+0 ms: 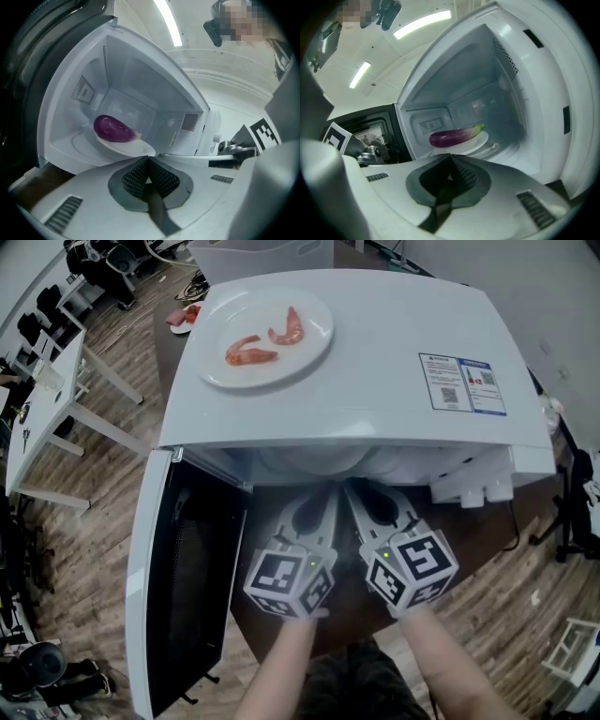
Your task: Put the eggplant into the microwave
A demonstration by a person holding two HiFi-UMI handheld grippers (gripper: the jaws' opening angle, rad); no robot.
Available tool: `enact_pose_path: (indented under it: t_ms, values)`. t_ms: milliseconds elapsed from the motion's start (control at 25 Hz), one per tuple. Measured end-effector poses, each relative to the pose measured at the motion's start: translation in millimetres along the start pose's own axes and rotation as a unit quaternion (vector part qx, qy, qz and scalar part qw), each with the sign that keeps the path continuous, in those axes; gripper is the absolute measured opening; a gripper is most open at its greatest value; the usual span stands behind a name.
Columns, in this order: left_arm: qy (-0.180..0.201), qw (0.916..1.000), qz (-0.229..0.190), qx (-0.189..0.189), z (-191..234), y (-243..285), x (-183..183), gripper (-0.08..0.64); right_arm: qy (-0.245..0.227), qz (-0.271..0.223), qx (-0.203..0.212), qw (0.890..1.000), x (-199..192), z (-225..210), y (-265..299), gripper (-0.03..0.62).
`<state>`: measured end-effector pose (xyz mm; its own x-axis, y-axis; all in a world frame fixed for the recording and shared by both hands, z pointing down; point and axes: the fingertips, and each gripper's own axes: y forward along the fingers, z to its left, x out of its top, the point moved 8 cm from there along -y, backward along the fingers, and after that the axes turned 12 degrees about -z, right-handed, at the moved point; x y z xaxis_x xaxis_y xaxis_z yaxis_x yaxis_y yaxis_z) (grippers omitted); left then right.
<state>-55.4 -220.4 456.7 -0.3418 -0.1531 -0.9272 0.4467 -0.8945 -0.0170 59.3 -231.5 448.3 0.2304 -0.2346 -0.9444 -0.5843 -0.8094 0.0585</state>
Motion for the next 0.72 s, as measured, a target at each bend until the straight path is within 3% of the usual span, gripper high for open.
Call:
enact_pose_path:
  t_ms: [480,720]
  values:
    - [0.029,0.9993,-0.021,0.006,-19.3,-22.9,12.2,0.002,-0.001,-0.012,0.015,1.0,5.7,15.4,-18.8,0.003]
    - [0.041,0.999,-0.018,0.003,-35.7,-44.0,14.2,0.0,-0.023,-0.007,0.034,0.999,8.7,27.0,-37.0,0.003]
